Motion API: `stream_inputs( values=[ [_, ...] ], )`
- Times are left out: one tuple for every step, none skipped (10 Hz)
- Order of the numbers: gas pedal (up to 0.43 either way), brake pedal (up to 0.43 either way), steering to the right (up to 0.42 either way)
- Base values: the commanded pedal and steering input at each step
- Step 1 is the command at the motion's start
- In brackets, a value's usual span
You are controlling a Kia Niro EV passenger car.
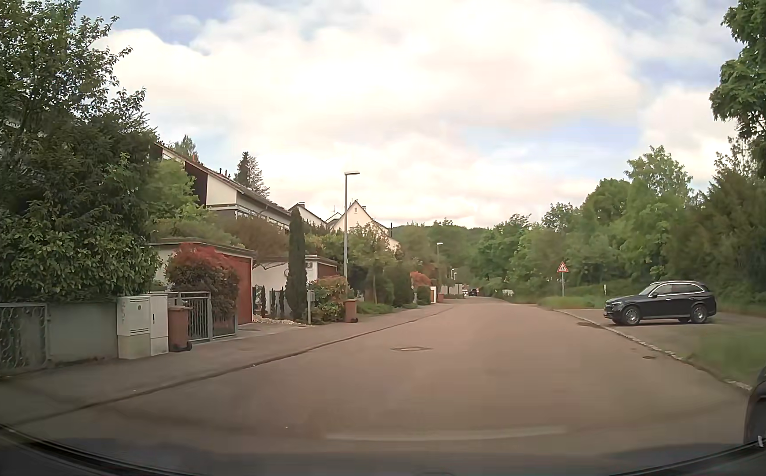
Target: Follow the waypoints while adhering to traffic rules and regulations
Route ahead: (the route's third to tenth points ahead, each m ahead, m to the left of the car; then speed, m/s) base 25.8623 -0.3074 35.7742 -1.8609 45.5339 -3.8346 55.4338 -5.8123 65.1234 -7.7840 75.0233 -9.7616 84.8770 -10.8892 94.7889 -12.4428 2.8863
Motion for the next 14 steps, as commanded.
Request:
stream_inputs(
  values=[
    [0.189,0.0,0.05],
    [0.197,0.0,0.058],
    [0.197,0.0,0.067],
    [0.197,0.0,0.08],
    [0.197,0.0,0.094],
    [0.197,0.0,0.108],
    [0.197,0.0,0.126],
    [0.197,0.0,0.14],
    [0.197,0.0,0.157],
    [0.197,0.0,0.17],
    [0.197,0.0,0.177],
    [0.197,0.0,0.18],
    [0.197,0.0,0.18],
    [0.197,0.0,0.18]
  ],
)
